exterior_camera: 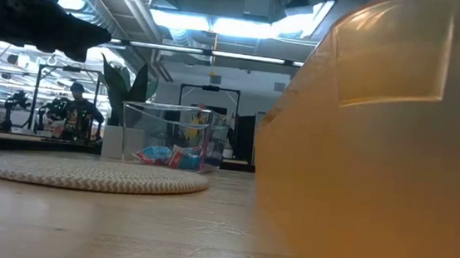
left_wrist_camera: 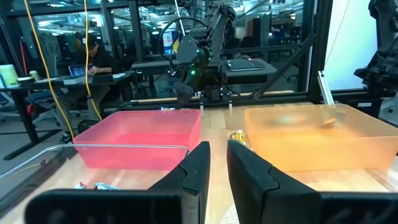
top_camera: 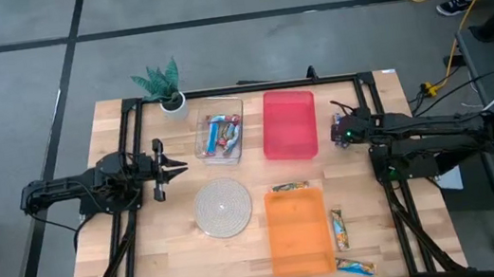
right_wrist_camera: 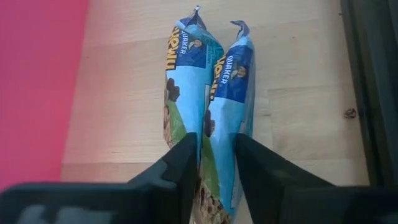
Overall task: Pick and place Granola Bars by type
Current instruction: Put the blue granola bar into the red bin
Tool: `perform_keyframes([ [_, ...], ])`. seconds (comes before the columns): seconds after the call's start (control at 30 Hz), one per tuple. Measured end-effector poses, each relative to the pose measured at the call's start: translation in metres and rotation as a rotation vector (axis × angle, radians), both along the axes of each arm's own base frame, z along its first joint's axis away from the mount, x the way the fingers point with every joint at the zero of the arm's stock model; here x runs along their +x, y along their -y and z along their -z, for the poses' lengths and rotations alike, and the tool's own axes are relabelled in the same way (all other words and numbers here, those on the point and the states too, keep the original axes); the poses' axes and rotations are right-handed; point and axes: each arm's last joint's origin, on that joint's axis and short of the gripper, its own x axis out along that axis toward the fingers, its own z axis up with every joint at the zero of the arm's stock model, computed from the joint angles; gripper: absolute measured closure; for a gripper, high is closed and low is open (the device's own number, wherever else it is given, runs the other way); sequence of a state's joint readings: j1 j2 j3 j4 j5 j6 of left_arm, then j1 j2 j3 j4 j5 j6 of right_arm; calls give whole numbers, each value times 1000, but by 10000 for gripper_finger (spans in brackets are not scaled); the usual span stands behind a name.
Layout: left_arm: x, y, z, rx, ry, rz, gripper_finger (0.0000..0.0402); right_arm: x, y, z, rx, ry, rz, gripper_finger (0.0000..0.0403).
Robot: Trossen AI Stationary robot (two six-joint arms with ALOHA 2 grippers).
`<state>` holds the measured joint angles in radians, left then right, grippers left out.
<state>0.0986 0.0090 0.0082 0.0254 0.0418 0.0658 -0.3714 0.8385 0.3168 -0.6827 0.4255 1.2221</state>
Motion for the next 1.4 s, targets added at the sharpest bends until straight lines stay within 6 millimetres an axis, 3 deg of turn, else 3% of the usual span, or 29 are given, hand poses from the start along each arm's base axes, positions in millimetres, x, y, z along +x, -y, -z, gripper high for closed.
perform_keyframes([
  [0.87,0,0,0,0,0,0,350,8,1,-4,-1,81,-70,394],
  [1.2,0,0,0,0,0,0,352,5,0,-11,-25,128,-96,382],
  [1.4,0,0,0,0,0,0,349,4,0,-23,-61,178,-139,397],
])
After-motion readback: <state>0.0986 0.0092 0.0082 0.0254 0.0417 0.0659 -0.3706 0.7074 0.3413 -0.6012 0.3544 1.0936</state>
